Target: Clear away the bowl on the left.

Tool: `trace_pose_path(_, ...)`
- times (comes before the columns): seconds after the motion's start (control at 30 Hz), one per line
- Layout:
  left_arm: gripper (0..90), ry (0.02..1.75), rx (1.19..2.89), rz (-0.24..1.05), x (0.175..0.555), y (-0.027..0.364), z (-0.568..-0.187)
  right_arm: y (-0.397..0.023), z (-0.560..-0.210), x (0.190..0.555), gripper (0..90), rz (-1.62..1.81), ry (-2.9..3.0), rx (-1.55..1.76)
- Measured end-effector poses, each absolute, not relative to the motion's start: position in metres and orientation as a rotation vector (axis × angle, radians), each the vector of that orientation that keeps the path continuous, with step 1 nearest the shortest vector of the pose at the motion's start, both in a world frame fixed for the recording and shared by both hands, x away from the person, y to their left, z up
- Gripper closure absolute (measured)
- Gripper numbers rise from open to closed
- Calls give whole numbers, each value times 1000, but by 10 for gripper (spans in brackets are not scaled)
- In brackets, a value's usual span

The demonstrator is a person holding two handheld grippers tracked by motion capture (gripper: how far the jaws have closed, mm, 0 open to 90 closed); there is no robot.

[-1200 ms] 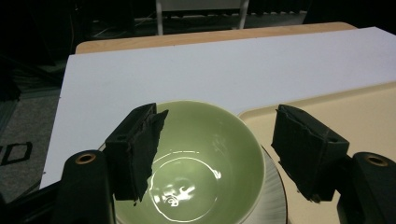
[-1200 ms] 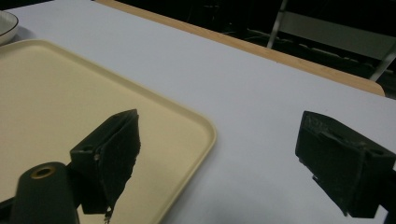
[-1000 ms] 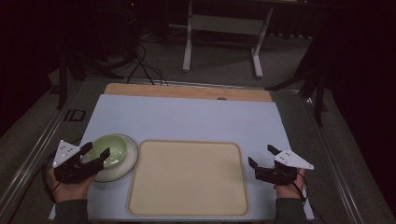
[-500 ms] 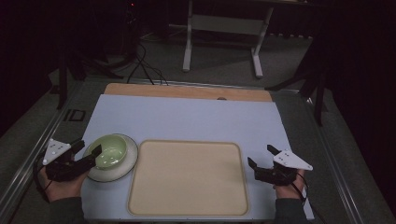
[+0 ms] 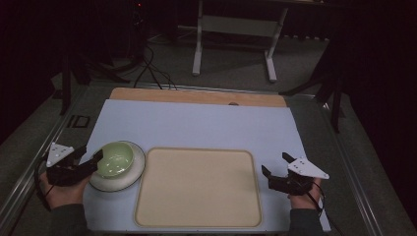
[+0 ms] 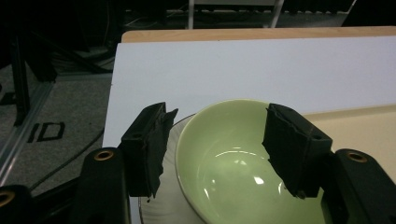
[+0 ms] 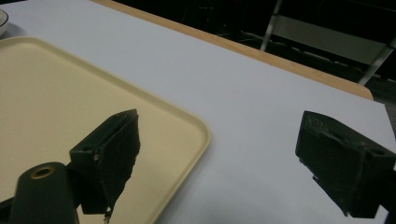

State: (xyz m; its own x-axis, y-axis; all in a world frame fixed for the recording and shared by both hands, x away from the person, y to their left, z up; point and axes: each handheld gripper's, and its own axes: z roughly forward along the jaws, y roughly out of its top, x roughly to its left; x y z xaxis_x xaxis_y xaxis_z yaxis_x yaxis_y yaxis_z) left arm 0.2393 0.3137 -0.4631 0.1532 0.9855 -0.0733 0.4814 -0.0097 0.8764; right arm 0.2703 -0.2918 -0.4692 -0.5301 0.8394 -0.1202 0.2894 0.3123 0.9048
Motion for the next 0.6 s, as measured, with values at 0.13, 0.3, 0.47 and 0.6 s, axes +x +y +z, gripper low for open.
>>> trace_pose_path(0.13, 411, 1445, 1613, 779, 240, 315, -463, -292, -469, 271, 133, 1199, 1979, 998)
trace_pose_path(0.3, 414, 1458, 1624, 769, 242, 317, -465, -291, -469, 271, 133, 1194, 1985, 989)
trace_pose_path(0.47, 448, 1483, 1624, 742, 244, 321, -469, -292, -469, 271, 133, 1201, 1977, 995)
trace_pose_path(0.6, 482, 1508, 1616, 708, 244, 325, -472, -291, -469, 270, 133, 1202, 1975, 989)
